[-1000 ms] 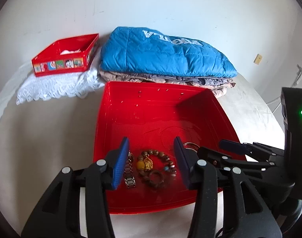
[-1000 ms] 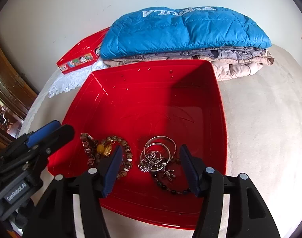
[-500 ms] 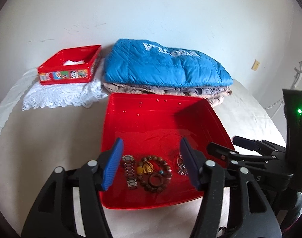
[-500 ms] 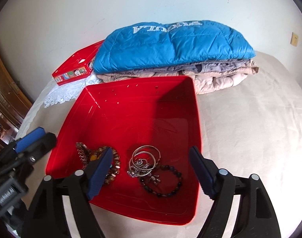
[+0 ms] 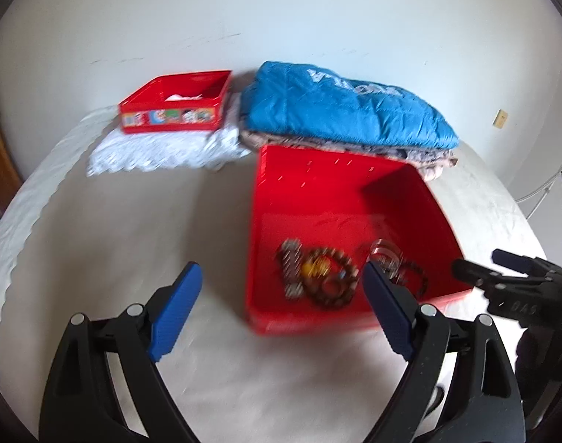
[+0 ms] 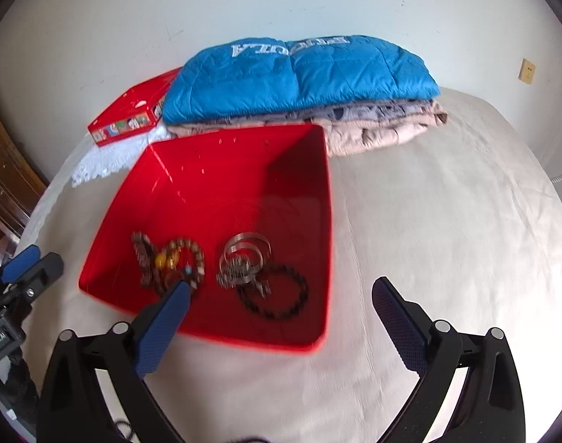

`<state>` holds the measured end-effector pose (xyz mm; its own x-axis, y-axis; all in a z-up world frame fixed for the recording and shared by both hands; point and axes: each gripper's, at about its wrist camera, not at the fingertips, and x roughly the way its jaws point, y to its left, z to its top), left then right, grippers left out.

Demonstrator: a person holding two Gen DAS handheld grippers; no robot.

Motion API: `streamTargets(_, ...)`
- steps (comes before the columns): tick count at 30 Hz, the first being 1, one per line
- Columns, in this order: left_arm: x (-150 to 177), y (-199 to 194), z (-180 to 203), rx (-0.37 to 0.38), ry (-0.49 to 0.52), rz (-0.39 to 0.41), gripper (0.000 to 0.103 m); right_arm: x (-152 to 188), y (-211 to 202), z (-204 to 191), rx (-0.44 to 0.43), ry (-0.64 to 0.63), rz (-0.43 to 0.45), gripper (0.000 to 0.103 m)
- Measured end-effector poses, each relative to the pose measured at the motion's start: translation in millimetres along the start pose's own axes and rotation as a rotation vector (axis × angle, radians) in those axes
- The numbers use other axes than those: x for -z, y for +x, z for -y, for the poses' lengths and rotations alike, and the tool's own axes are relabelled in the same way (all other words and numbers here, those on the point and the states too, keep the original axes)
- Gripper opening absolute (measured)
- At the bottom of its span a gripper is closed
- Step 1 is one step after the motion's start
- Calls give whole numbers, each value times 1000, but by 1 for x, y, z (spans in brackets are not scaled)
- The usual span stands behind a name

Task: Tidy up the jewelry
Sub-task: 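Open both tools and withdraw them from the box toward the black necklace, then grasp the black bead necklace with the left tool while the right tool grasps the cord keychain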

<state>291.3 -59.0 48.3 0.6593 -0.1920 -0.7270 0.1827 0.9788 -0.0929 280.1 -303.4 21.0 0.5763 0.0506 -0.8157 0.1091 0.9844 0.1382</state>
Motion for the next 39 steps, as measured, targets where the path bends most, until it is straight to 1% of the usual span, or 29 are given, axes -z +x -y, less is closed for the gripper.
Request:
streamTargets(2, 17, -12, -6, -20, 13, -11, 89, 11, -7, 0, 2, -8, -3, 99)
streamTargets(4, 34, -22, -12, -39, 28, -25, 90, 26, -14, -1, -14, -24, -18, 99)
streamTargets(6, 48, -27, -17, -45, 38, -47, 91, 45, -19, 0, -55, -25, -52, 99)
streamTargets(9, 81, -34, -27, -44, 42, -118, 91, 67, -22, 2, -113, -1, -107, 99)
streamTargets(10, 88, -36, -30, -43, 39, -134, 91, 79, -23, 3, -138, 11, -127, 99)
streamTargets(13, 115, -38, -36, -27, 26, -199, 91, 99, -28, 1, -158, 2, -162, 99)
streamTargets(17, 142, -40, -37, 12, -3, -272, 91, 118, -35, 0, -173, -1, -202, 91)
streamTargets(20, 152, -43, -32, 36, -13, -289, 91, 126, -41, 0, -176, -3, -208, 85)
streamTargets(23, 160, -40, -22, 9, 5, -313, 91, 131, -45, -1, -191, -3, -210, 82)
streamTargets(26, 166, -32, -15, -11, 10, -352, 91, 135, -48, -5, -201, -19, -211, 82)
streamTargets(28, 169, -29, -14, -28, -4, -369, 91, 136, -48, -6, -202, -26, -213, 82)
streamTargets(31, 173, -25, -13, -3, -21, -404, 91, 137, -47, -6, -210, -31, -217, 82)
streamTargets(34, 174, -23, -12, -4, -28, -412, 90, 139, -46, -8, -215, -35, -221, 81)
streamTargets(36, 174, -21, -13, -8, -37, -421, 89, 140, -45, -10, -220, -37, -227, 80)
streamTargets(39, 174, -20, -10, -21, -22, -417, 78, 142, -43, -14, -228, -45, -238, 78)
